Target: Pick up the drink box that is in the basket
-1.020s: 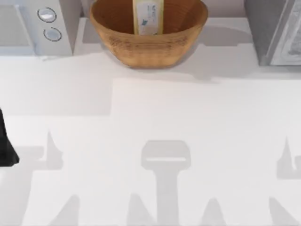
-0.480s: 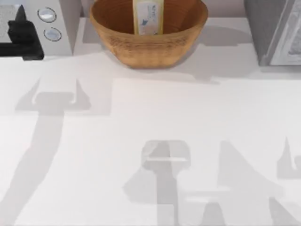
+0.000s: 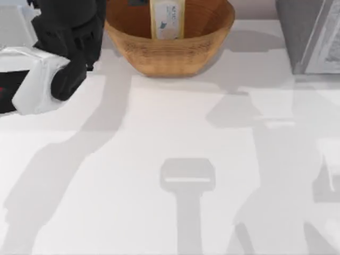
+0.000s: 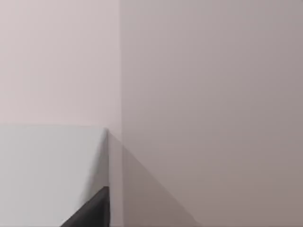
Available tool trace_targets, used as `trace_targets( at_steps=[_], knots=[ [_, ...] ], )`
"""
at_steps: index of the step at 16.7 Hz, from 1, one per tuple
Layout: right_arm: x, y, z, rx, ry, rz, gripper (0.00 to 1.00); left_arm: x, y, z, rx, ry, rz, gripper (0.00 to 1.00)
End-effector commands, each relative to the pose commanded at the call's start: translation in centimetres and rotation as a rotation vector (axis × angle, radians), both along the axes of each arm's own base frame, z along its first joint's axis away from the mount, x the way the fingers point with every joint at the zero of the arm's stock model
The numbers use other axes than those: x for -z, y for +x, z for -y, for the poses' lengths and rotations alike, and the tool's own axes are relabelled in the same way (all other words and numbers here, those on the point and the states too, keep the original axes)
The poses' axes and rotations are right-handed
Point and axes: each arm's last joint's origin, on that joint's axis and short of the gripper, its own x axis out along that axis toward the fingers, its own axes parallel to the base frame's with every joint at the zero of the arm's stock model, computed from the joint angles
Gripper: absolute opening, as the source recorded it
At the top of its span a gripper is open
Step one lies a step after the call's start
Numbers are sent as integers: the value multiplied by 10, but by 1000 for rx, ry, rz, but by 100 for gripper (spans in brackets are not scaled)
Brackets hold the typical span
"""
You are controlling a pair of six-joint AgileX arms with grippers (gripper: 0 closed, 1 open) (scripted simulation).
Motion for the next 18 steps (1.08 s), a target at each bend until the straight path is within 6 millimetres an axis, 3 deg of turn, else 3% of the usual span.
trace_targets(
  at_steps=[4,9,11,18],
  knots=[
    [0,0,0,0,0,0,100,58,42,59,1,5,-7,100],
    [0,0,0,0,0,0,100,120,60,103,1,15,-17,100],
    [0,0,0,0,0,0,100,130,62,109,1,17,-18,100],
    [0,0,0,0,0,0,100,125,64,107,0,13,-12,100]
  ],
)
